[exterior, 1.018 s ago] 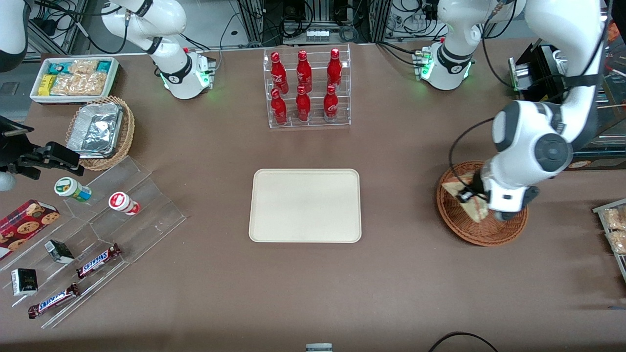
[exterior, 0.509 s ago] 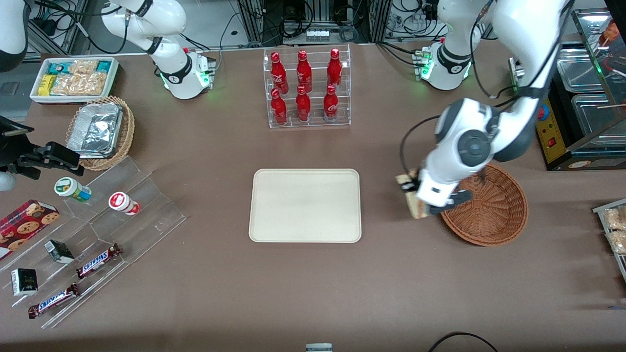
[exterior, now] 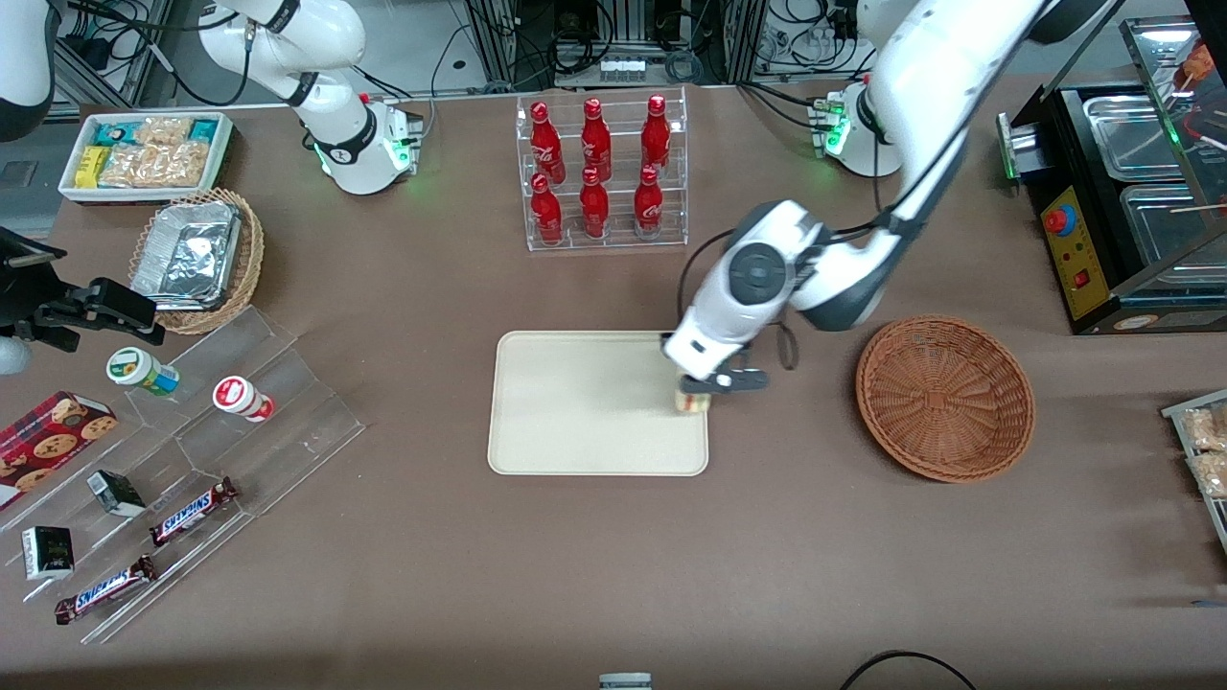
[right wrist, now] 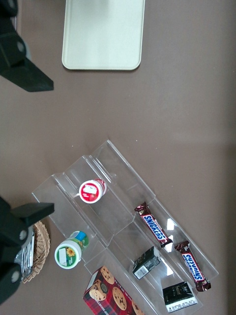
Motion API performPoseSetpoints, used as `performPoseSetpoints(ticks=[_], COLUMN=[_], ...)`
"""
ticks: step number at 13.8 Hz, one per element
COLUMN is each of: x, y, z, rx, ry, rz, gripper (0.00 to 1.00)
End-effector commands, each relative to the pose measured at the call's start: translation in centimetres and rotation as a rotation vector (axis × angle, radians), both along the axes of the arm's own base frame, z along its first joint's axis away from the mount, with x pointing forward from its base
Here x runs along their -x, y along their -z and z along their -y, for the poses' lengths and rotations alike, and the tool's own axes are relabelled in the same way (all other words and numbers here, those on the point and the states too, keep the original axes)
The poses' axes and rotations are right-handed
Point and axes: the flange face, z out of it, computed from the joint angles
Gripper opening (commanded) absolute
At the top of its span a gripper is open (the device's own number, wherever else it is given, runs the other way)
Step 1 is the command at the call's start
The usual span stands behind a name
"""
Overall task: Place sandwich from basket to tray
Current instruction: 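Lift the sandwich out of the basket and carry it over the cream tray, then lower the sandwich onto the tray and open the left gripper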
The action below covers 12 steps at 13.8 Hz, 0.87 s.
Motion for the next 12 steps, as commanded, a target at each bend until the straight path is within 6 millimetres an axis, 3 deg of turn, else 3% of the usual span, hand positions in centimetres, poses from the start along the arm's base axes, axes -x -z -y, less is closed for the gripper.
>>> performPoseSetpoints(ticks=[1, 4, 7, 9, 10, 11, 12], x=[0.3, -1.8, -1.8, -2.1, -2.3, -2.4, -2.4], y=[2.8, 4.5, 5.1, 5.4, 5.6, 5.6, 5.5], z=[3.2, 4.2, 4.3, 4.2, 4.3, 4.3, 4.3], rx=[-0.001, 0.0, -0.006, -0.006, -0.006, -0.01, -0.014], ry=[0.032, -0.084, -0.089, -0.079, -0.074, -0.069, -0.062], rz=[-0.005, -0.009, -0.011, -0.01, -0.005, 0.001, 0.01], gripper=[0.36, 0.36, 0.36, 0.42, 0.49, 0.64, 0.91])
